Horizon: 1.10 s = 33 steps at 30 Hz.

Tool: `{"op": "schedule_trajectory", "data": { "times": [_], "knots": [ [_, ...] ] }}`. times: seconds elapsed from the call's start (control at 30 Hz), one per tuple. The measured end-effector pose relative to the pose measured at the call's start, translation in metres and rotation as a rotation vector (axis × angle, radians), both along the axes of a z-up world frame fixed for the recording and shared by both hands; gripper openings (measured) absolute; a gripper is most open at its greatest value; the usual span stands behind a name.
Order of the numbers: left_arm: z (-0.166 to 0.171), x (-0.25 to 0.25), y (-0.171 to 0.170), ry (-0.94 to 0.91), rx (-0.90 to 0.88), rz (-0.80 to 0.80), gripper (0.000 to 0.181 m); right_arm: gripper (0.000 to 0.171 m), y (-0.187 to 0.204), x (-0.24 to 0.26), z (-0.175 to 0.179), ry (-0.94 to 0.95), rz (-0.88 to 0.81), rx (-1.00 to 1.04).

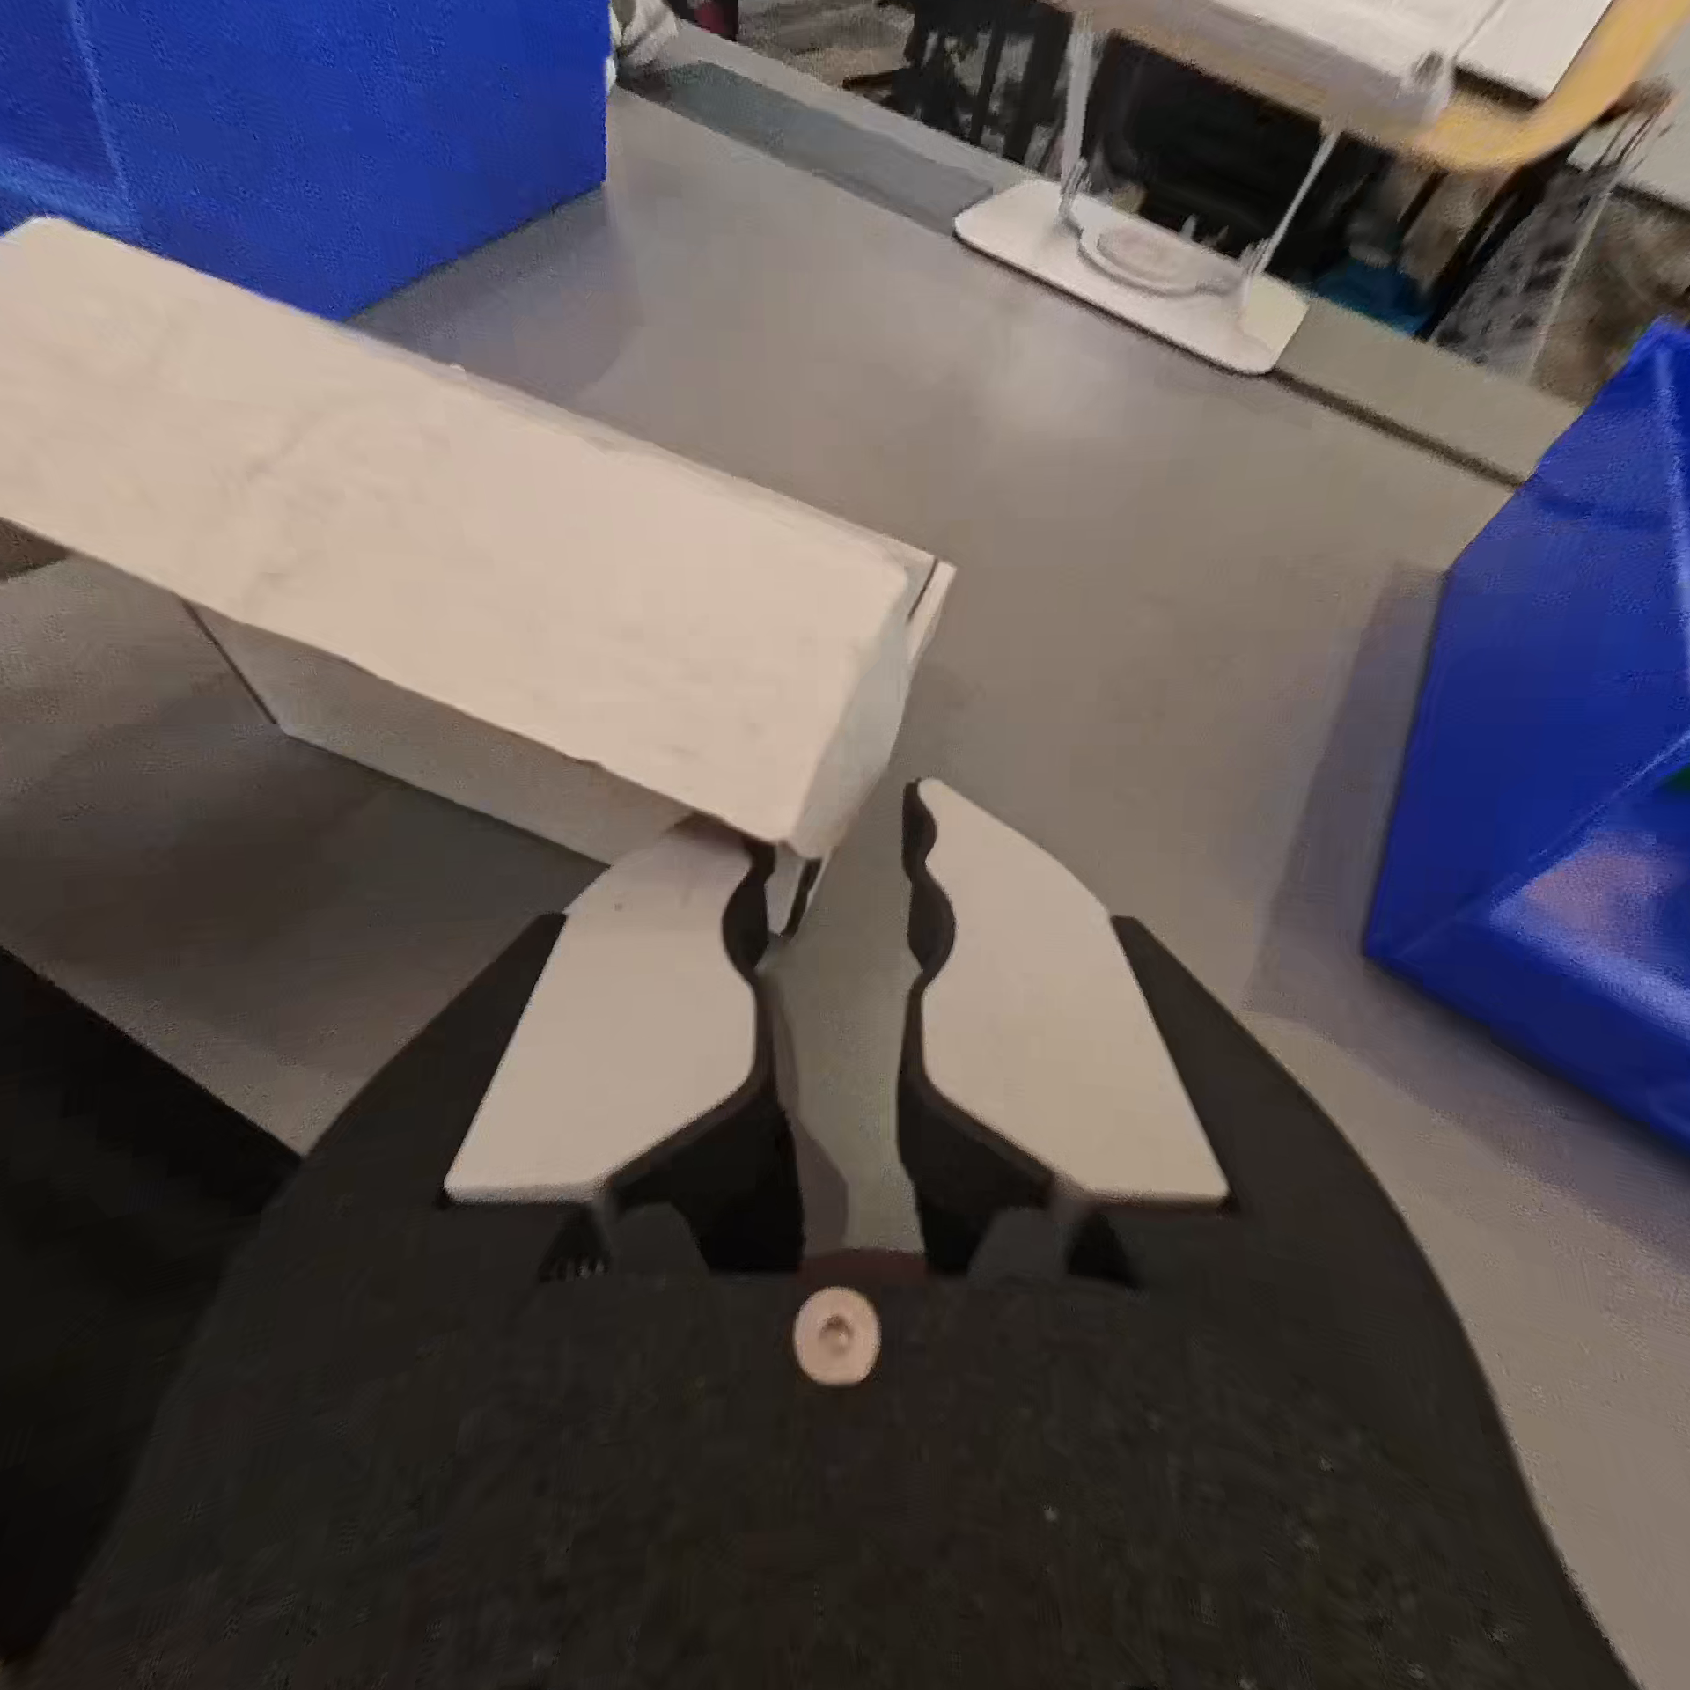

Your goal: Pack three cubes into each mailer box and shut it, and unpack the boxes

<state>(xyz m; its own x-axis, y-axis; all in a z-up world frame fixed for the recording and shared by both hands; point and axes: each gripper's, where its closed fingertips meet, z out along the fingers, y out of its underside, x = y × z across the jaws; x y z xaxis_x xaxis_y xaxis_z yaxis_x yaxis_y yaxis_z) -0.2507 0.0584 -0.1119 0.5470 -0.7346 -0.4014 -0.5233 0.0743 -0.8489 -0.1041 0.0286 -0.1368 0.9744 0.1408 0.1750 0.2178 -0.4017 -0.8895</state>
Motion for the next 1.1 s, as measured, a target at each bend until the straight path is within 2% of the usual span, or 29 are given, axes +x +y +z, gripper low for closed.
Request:
{"op": "schedule_trajectory", "data": {
  "times": [0.1, 0.13, 0.2, 0.27, 0.43, 0.53, 0.63, 0.87, 0.97, 1.1],
  "knots": [
    [0.003, 0.004, -0.005, 0.003, 0.037, -0.022, 0.027, 0.021, 0.002, -0.006, 0.017, -0.162, 0.019, 0.112],
    [0.006, 0.005, -0.008, -0.002, 0.051, -0.029, 0.021, 0.010, 0.001, -0.006, 0.023, -0.215, 0.013, 0.146],
    [0.011, 0.003, -0.008, 0.000, 0.071, -0.022, 0.019, 0.009, -0.001, -0.007, 0.027, -0.269, 0.024, 0.159],
    [0.011, 0.001, -0.010, -0.011, 0.021, -0.031, 0.017, 0.008, -0.005, -0.010, 0.024, -0.227, 0.048, 0.109],
    [-0.008, -0.006, -0.026, 0.007, -0.238, -0.007, 0.015, 0.008, -0.021, -0.023, 0.008, -0.011, 0.094, -0.116],
    [-0.024, -0.008, -0.038, 0.057, -0.301, -0.009, 0.016, 0.007, -0.029, -0.023, -0.014, 0.016, 0.098, -0.220],
    [-0.046, -0.008, -0.036, 0.113, -0.331, -0.005, 0.016, 0.007, -0.028, -0.023, -0.038, 0.035, 0.100, -0.293],
    [-0.049, 0.002, -0.023, 0.073, -0.322, -0.031, 0.017, 0.006, -0.010, -0.019, -0.039, 0.165, 0.084, -0.273],
    [-0.052, 0.002, -0.013, 0.059, -0.311, -0.026, 0.017, 0.007, -0.003, -0.020, -0.039, 0.150, 0.108, -0.257],
    [-0.057, 0.006, -0.011, 0.000, -0.420, -0.048, 0.018, 0.008, 0.008, -0.019, -0.041, 0.161, 0.133, -0.267]
  ]
}}
